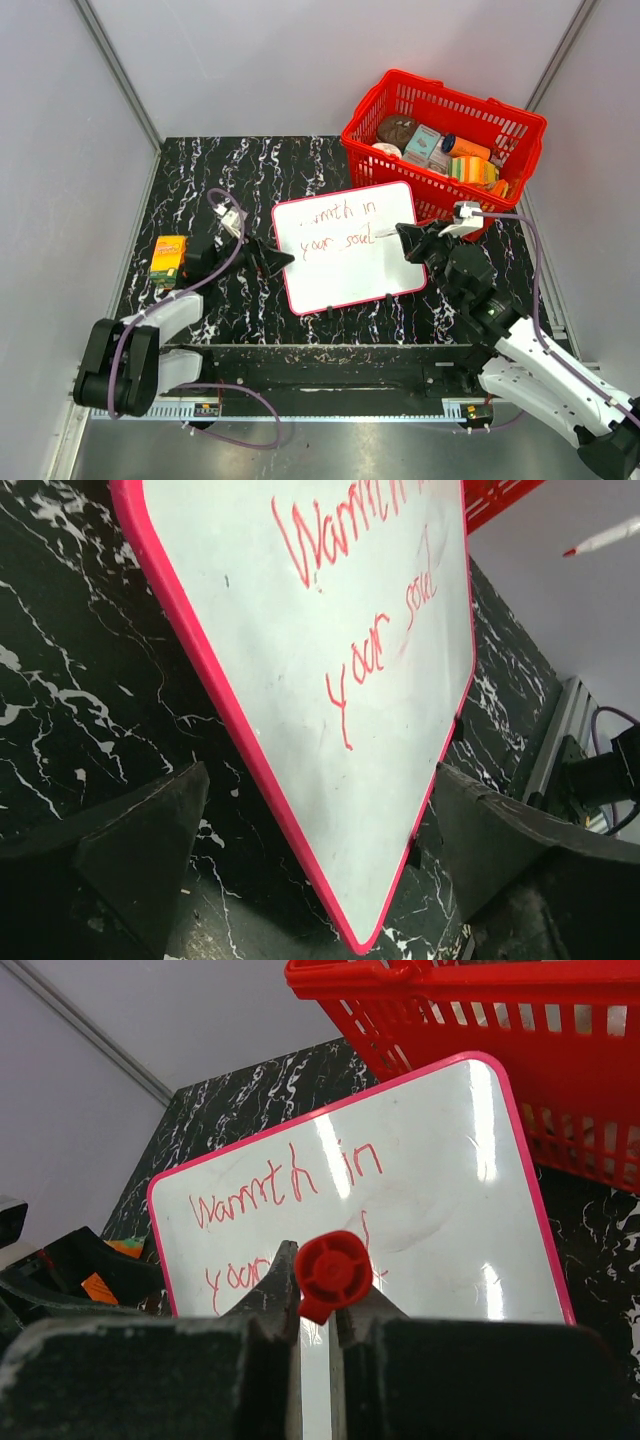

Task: Write a sentence on the whiteboard
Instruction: Put down the whiteboard on the whiteboard stand, then put down the whiteboard marker at the center of the board.

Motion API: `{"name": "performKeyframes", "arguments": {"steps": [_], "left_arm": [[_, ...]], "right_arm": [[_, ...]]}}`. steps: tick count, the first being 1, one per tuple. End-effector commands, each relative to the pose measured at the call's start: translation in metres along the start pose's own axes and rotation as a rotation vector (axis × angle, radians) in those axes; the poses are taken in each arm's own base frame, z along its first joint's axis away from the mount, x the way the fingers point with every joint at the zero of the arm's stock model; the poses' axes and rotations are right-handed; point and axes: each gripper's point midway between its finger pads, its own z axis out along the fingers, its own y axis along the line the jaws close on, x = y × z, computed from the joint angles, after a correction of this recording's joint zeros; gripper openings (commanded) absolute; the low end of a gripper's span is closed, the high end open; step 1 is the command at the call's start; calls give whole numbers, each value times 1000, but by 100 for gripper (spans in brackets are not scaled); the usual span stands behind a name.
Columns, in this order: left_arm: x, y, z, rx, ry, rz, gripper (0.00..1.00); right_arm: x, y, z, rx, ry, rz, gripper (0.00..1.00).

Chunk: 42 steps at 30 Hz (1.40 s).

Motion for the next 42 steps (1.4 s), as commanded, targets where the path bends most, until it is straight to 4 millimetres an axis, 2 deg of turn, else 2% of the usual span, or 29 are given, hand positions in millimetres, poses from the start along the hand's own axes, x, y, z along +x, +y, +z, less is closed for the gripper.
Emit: {"name": "performKeyframes", "arguments": {"steps": [1,5,7,14,17,18,20,27,30,34,37,39,40,42], "left_arm": [[-18,-3,-8,-48,-104,59,99],[-29,-11,-18,-66,-165,73,99],[-29,-12,-22,-81,-170,69,99],[-52,-23,-39,-151,-220,63,99],[-64,-32,-45,-163,-246,40,99],[-61,-31,-47,-179,-229,19,99],[-75,-39,-52,-195,-247,18,99],[-99,-41,-74,-338,-264,-22,99],[-114,-46,-81,-372,-295,-19,99],[-126,-36,-91,-468,-336,-39,99],[-129,-28,-97,-534,-340,-53,99],[-129,-24,-97,-552,-339,-60,99],[-129,-23,-97,-553,-337,-62,99],[-128,-22,-95,-553,-334,-69,99]], "right_arm": [[4,2,-10,-23,21,71,0],[5,1,-15,-31,26,99,0],[13,0,-17,-28,54,99,0],[41,-6,-23,-21,150,137,0],[52,-12,-30,-12,182,157,0],[55,-15,-33,-4,189,158,0],[59,-21,-38,15,198,164,0],[79,-36,-60,63,273,223,0],[97,-44,-69,89,334,252,0],[118,-48,-83,109,416,311,0],[142,-58,-96,143,486,373,0],[154,-55,-104,125,529,429,0],[171,-62,-108,155,566,476,0],[185,-61,-114,142,601,546,0]]}}
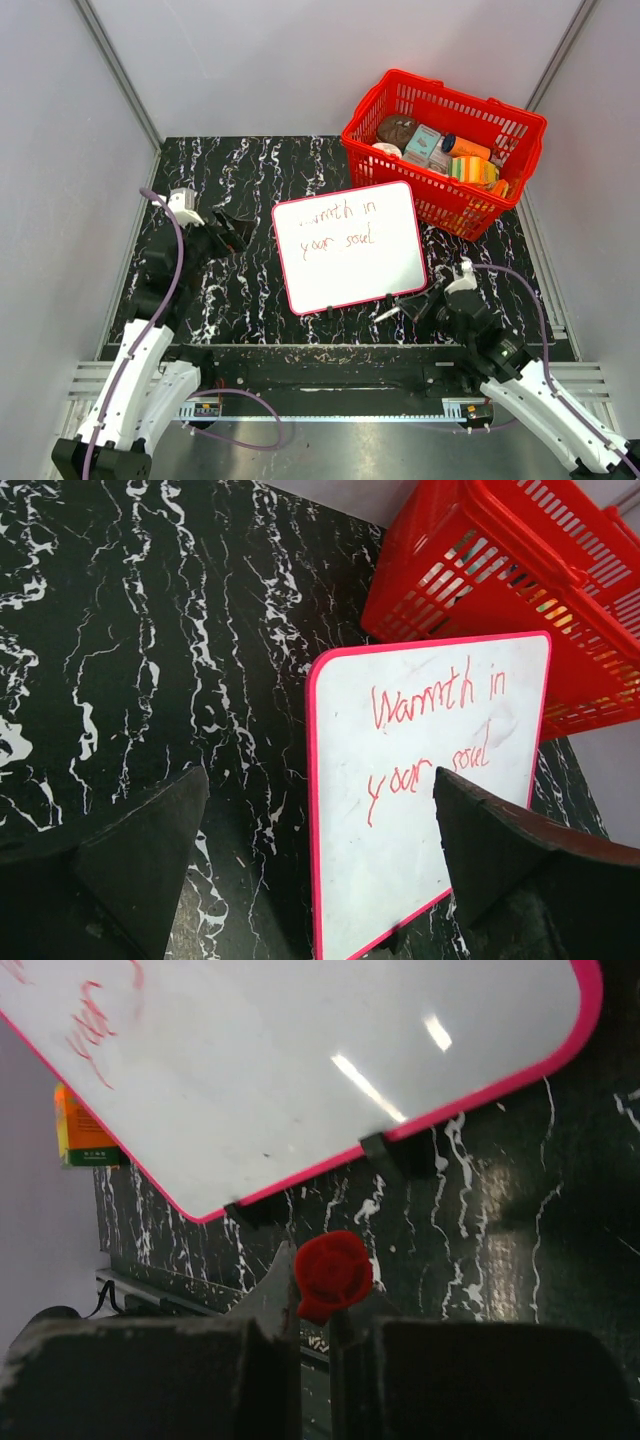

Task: Write a sentence on the whiteboard
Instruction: Put down the whiteboard marker at the center of the board.

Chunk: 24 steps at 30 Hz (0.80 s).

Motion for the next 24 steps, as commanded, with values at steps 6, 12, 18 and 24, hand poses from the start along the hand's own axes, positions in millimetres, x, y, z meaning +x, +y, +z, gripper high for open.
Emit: {"name": "performKeyframes", "arguments": {"steps": [6,12,18,24], "left_arm": [[-10,3,4,-37,-32,-36,99],[-9,2,4,-27,-33,-30,99],[-8,2,3,-21,-37,-26,99],[-8,2,2,-17,-38,-23,99]], "right_arm": [[62,-43,11,32,169,287,0],[45,-51,10,106,87,271,15],[43,-54,11,175,100,218,58],[32,-44,10,154,69,206,81]]}}
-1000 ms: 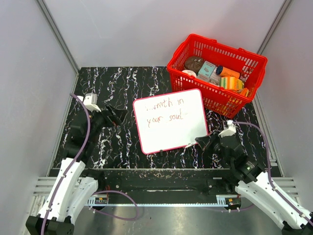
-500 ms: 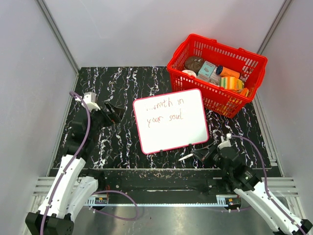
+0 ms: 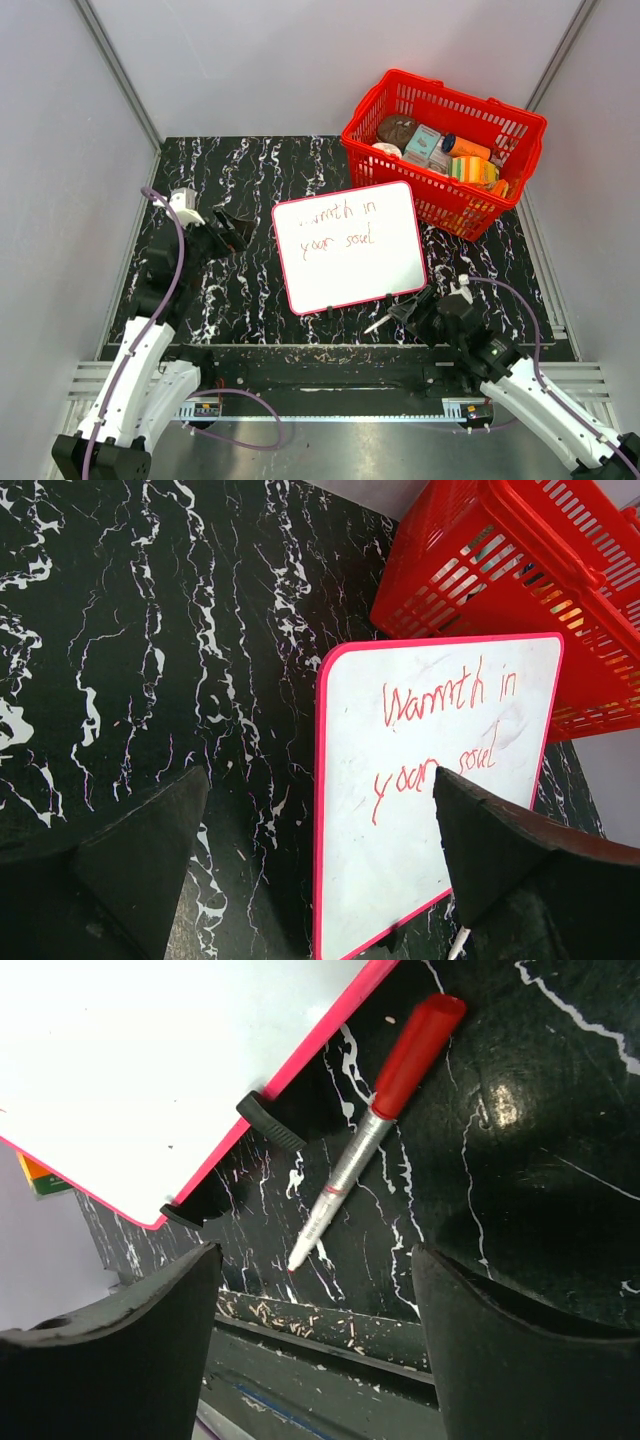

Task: Write a sentence on the whiteboard
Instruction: Put down the whiteboard marker at the center of the board, then reset both arms

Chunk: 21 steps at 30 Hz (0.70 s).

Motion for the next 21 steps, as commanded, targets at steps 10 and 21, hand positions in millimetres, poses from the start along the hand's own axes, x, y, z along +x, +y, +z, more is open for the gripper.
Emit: {"name": "performKeyframes", "arguments": {"steps": [10,21], "left_arm": [[-11,-9,-5,51,-67,9,99],[-5,-8,-1,50,-36,25,99]], "right_arm": [[-39,53,-26,-127,-154,-135,97],[-100,129,-35,-22,-296,-583,100]]}}
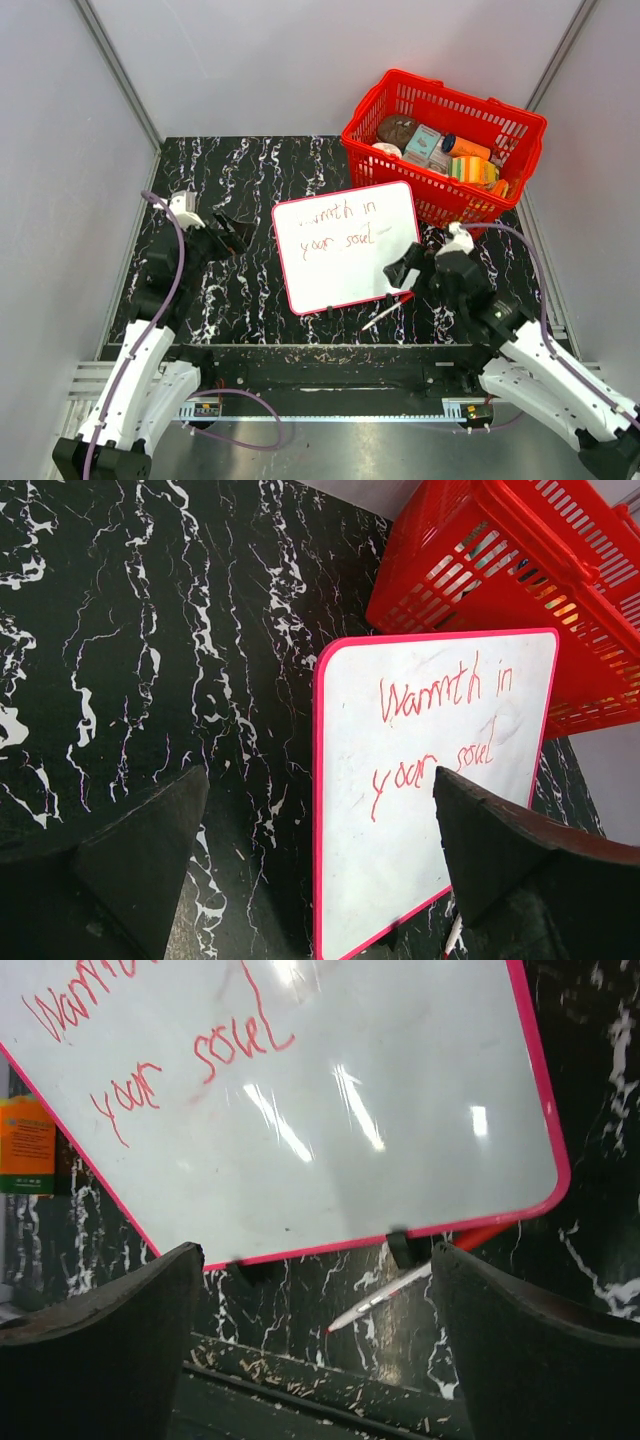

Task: Write a sentence on the whiteboard
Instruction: Reset both arms

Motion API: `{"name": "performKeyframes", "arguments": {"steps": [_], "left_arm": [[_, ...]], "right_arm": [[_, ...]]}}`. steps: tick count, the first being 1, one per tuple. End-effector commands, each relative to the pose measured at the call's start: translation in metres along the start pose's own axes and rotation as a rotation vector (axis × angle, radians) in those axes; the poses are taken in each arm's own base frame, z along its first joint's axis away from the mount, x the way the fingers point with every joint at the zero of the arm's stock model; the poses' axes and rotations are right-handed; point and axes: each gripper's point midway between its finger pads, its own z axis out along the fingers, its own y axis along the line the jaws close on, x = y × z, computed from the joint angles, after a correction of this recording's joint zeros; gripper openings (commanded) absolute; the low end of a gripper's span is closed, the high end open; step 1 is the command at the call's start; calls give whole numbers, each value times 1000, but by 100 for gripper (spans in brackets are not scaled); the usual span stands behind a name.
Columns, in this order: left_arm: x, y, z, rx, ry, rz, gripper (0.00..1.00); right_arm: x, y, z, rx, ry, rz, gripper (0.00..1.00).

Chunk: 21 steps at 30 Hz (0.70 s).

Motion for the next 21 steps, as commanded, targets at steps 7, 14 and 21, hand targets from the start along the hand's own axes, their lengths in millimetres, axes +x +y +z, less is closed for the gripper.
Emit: {"name": "performKeyframes", "arguments": {"steps": [7,14,21], "left_arm": [[-2,4,13,-26,38,17,99],[7,18,29,-81,71,-1,99],[5,19,32,-49,8,38,99]], "right_arm": [[-113,39,3,126,-279,-382,100],[-150,77,7,78,-383,-402,100],[-144,92,38,-3,-281,-400,100]]}}
